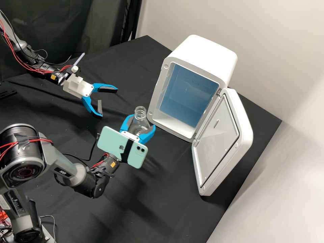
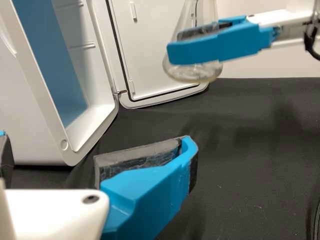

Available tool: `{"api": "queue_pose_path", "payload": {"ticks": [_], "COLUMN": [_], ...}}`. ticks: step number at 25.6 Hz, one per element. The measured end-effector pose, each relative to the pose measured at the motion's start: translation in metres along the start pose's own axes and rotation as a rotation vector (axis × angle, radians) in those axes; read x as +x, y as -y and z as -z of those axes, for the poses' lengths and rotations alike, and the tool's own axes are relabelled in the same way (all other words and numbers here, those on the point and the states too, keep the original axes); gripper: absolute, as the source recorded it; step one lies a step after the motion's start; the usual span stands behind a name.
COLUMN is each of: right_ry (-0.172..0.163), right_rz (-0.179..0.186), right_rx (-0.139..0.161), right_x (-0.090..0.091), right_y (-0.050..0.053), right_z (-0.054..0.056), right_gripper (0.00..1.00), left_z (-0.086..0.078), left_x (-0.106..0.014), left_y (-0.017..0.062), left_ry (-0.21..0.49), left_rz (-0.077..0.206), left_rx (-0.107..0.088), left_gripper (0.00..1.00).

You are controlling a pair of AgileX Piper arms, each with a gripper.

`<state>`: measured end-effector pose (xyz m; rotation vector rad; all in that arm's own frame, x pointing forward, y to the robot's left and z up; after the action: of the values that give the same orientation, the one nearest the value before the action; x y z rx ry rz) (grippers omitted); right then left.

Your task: Take the flask out of the incubator

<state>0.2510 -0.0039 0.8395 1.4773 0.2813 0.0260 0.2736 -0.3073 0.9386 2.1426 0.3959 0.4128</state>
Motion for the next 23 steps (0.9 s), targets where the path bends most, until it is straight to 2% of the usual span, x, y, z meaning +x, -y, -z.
{"api": "queue_pose_path", "payload": {"ticks": [2, 6, 12, 16, 19, 23], "right_ry": [-0.023, -0.026, -0.032, -0.04, -0.046, -0.025], "right_rz": [0.032, 0.087, 0.187, 0.249, 0.263, 0.262], "right_rx": [-0.024, -0.05, -0.076, -0.074, -0.083, -0.063], "right_x": [0.003, 0.008, 0.016, 0.022, 0.027, 0.034], "right_y": [0.008, 0.022, 0.048, 0.064, 0.07, 0.074], "right_z": [0.003, -0.001, -0.006, -0.008, -0.009, -0.014], "right_gripper": [0.0, 0.0, 0.0, 0.0, 0.0, 0.0], "left_z": [0.0, 0.0, 0.0, 0.0, 0.0, 0.0], "left_x": [0.0, 0.0, 0.0, 0.0, 0.0, 0.0], "left_y": [0.0, 0.0, 0.0, 0.0, 0.0, 0.0], "left_ry": [0.0, 0.0, 0.0, 0.0, 0.0, 0.0], "left_rz": [0.0, 0.0, 0.0, 0.0, 0.0, 0.0], "left_rx": [0.0, 0.0, 0.0, 0.0, 0.0, 0.0], "left_gripper": [1.0, 1.0, 1.0, 1.0, 1.0, 1.0]}}
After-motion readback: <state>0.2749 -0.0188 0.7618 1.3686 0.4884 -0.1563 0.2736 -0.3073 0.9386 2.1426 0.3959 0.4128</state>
